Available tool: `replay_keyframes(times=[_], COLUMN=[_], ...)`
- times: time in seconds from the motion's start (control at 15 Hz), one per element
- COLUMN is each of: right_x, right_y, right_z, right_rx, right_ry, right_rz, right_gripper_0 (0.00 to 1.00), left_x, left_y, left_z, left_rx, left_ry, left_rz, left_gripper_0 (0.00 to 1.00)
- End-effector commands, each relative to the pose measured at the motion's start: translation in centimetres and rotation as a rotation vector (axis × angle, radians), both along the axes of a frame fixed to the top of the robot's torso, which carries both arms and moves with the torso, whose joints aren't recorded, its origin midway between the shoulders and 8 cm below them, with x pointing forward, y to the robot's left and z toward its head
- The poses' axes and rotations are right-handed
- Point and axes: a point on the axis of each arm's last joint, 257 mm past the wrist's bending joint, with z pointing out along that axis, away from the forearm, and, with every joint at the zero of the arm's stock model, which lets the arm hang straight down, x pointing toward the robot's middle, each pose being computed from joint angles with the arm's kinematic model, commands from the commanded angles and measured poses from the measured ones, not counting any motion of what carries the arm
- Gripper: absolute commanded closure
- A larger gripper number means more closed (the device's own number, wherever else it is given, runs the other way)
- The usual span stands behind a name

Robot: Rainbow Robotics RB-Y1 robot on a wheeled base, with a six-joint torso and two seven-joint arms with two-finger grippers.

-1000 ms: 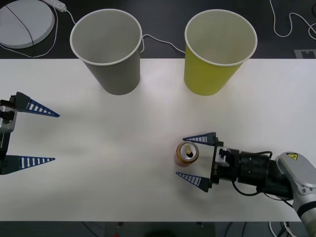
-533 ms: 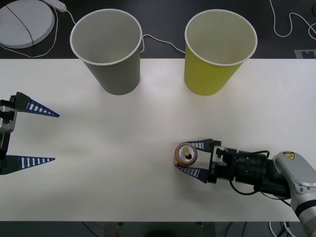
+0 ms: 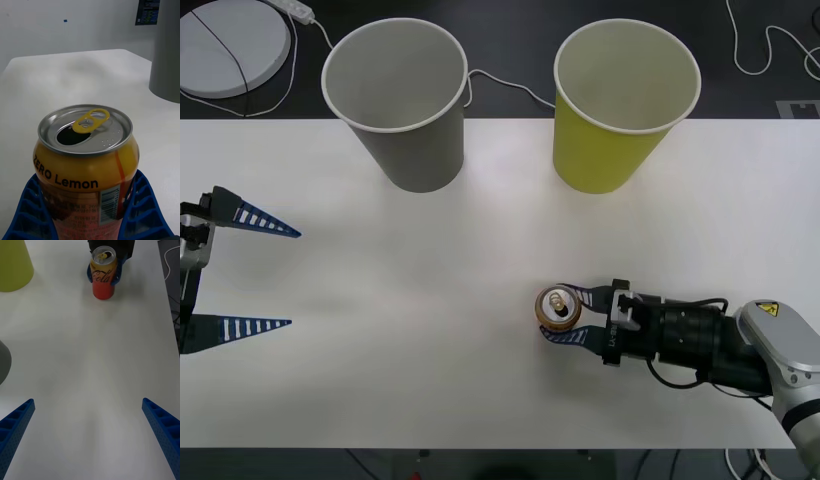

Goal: Put the can into the green bin and the plastic bottle into the gray bin

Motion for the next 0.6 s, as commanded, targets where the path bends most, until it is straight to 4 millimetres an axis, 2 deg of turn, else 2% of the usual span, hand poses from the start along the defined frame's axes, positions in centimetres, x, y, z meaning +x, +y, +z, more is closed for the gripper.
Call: replay_keyframes(times=[0.07,0.4,0.47,0.6], right_x=[0.2,-0.5,-0.6,-1.0], right_y=[-1.1,-3.0,-4.1,-5.1], right_z=[0.8,3.0,4.1,5.2], right_rx=[-0.067,-0.144,-0.195,-0.231], right_ry=[0.008,0.054,0.062,0.091], right_rz=[0.01,-0.025,-0.054,-0.086], right_gripper_0=[1.0,1.0,1.0,1.0], left_x=[0.0,0.0,0.0,0.0], left_y=[0.0,0.0,0.0,0.0], left_z=[0.0,0.0,0.0,0.0], left_rx=[0.0,0.0,0.0,0.0], left_ry=[0.0,0.0,0.0,0.0], left_rz=[0.0,0.0,0.0,0.0], left_gripper_0=[0.0,0.0,0.0,0.0])
